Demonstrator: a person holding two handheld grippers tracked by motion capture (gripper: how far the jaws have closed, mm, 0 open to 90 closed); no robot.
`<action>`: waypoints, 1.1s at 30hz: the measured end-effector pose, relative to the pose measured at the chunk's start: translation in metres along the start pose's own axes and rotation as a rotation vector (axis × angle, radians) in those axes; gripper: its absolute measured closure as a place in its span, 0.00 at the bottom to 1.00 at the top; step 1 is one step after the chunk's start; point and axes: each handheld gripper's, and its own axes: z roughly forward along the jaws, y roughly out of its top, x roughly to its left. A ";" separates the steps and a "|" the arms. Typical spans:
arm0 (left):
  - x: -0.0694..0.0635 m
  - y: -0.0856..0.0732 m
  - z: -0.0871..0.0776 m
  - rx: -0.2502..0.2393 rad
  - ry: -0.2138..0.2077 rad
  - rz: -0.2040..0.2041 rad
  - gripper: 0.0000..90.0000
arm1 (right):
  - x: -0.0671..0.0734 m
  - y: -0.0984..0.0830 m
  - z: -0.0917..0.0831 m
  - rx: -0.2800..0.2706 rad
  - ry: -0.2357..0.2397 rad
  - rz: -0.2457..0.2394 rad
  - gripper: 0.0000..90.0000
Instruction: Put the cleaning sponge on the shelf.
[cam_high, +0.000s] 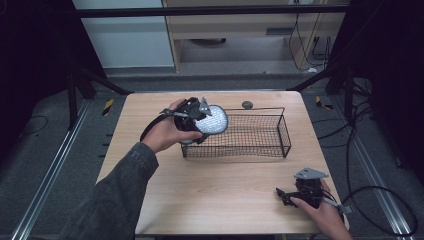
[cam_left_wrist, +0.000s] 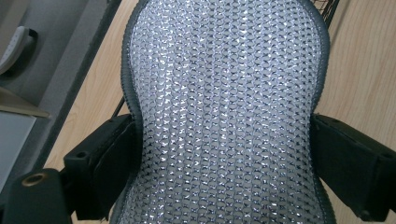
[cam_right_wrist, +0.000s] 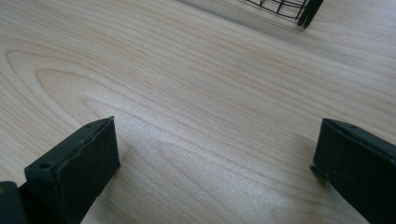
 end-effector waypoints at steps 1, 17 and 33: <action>0.001 0.004 0.000 -0.004 0.000 -0.002 0.11 | 0.000 0.000 0.000 0.000 0.000 0.000 0.00; 0.002 0.027 0.018 0.001 0.001 0.035 0.11 | 0.000 0.000 0.000 -0.003 0.004 0.004 0.00; 0.000 0.039 0.040 0.005 -0.017 0.057 0.11 | 0.000 0.001 0.000 -0.001 0.000 -0.001 0.00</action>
